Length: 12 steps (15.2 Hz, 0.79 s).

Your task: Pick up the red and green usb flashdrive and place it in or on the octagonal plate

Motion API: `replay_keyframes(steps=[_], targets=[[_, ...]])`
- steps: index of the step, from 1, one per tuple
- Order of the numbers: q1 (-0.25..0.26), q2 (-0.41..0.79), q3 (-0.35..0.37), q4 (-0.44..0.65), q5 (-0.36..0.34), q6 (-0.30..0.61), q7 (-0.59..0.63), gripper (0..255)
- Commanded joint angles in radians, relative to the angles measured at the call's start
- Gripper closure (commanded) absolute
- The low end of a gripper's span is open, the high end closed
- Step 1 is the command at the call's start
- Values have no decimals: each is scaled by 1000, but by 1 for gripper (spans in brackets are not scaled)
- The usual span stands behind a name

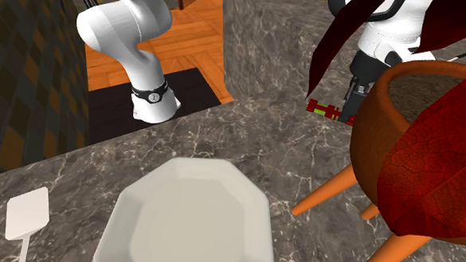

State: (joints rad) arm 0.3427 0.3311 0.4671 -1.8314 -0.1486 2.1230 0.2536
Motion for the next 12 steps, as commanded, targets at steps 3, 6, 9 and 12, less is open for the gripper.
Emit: replay_keyframes(steps=[3,6,9,12], targets=[[0,0,0,0,0,0,0,255],[0,0,0,0,0,0,0,255],[0,0,0,0,0,0,0,255],[0,0,0,0,0,0,0,255]])
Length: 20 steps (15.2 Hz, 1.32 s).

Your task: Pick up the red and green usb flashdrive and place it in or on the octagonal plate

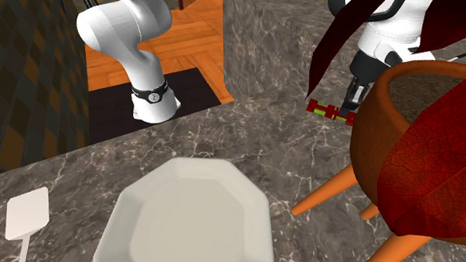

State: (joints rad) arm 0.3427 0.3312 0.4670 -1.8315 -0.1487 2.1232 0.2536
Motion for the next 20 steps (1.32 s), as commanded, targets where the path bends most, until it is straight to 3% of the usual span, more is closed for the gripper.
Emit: replay_keyframes(steps=[1,4,12,19,20], targets=[[0,0,0,0,0,0,0,0],[45,69,-14,177,-55,-143,31,0],[48,104,-25,122,-76,-57,45,0],[48,104,-25,122,-76,-57,45,0],[48,104,-25,122,-76,-57,45,255]])
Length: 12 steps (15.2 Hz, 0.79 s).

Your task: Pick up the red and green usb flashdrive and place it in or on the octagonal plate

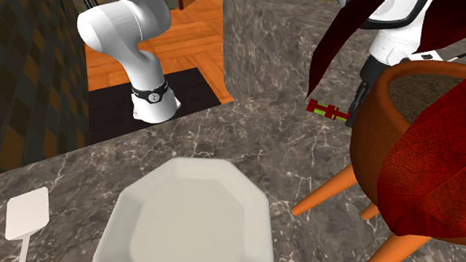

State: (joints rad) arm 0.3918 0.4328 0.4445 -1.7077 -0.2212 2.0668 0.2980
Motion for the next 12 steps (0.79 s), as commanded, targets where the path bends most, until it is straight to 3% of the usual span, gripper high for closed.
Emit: replay_keyframes(steps=[1,12], targets=[[-1,2,-2,-2,-3,0,0,255],[-4,-14,3,16,6,-33,-6,255]])
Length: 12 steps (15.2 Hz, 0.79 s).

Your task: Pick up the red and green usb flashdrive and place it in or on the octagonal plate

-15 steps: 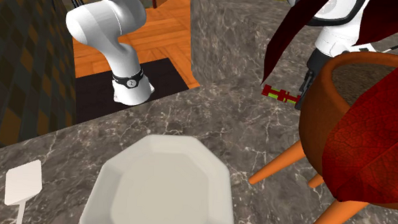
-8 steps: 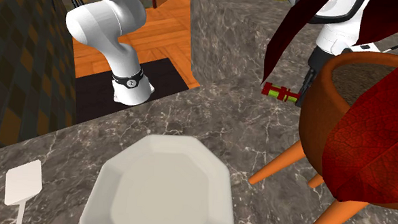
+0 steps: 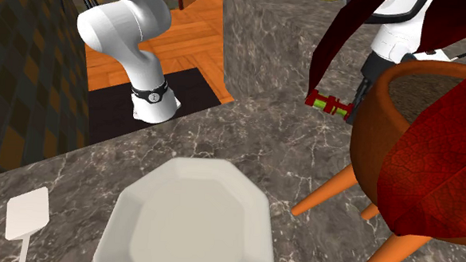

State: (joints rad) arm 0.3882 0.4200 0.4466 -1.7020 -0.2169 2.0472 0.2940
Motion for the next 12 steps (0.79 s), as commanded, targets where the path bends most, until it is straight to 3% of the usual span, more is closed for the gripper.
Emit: replay_keyframes(steps=[1,12], targets=[[-1,-7,2,17,5,-25,-4,255],[-3,-51,14,105,31,-153,-23,255]])
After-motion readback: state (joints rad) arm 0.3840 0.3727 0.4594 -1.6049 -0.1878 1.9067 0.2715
